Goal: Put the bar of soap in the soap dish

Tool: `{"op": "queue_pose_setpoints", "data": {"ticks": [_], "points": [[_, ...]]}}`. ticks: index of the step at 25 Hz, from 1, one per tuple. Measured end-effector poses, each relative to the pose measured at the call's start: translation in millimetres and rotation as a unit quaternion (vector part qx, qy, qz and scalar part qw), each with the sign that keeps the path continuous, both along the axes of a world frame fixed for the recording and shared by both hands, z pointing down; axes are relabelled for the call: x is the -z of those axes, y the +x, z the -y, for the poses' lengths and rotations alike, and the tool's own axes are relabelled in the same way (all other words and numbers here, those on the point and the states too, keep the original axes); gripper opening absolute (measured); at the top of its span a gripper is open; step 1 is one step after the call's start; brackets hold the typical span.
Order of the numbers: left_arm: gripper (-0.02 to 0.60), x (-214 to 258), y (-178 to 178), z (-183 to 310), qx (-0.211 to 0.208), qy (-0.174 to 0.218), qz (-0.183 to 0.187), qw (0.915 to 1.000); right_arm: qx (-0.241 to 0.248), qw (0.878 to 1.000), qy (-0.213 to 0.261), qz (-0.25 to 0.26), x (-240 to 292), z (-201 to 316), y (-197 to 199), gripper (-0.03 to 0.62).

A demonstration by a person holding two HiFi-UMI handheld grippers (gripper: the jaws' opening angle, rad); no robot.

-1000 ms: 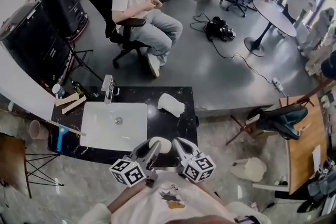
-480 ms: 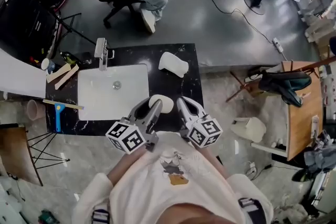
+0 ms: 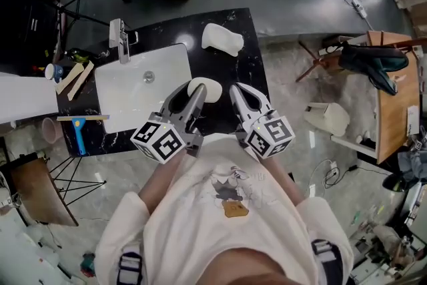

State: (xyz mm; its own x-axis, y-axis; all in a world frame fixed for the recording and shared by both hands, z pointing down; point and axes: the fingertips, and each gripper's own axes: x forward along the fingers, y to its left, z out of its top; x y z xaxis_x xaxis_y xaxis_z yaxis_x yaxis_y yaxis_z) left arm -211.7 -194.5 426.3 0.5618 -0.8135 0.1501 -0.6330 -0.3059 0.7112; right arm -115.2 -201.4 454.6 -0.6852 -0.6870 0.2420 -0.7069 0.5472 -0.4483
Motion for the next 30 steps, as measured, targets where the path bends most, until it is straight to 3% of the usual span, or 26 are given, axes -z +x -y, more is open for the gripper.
{"op": "queue_pose_setpoints", "data": {"ticks": [16, 30], "points": [[0.129, -41.6, 7.4, 68.4, 0.04, -0.044, 0.034, 0.9977, 0.011, 0.999, -0.031, -0.033, -36.9, 61.0, 18.1, 0.007], [0.129, -78.2, 20.5, 125.9, 0.061, -0.075, 0.049, 0.9941, 0.011, 0.993, -0.107, -0.037, -94.4, 120.3, 23.6, 0.006]]}}
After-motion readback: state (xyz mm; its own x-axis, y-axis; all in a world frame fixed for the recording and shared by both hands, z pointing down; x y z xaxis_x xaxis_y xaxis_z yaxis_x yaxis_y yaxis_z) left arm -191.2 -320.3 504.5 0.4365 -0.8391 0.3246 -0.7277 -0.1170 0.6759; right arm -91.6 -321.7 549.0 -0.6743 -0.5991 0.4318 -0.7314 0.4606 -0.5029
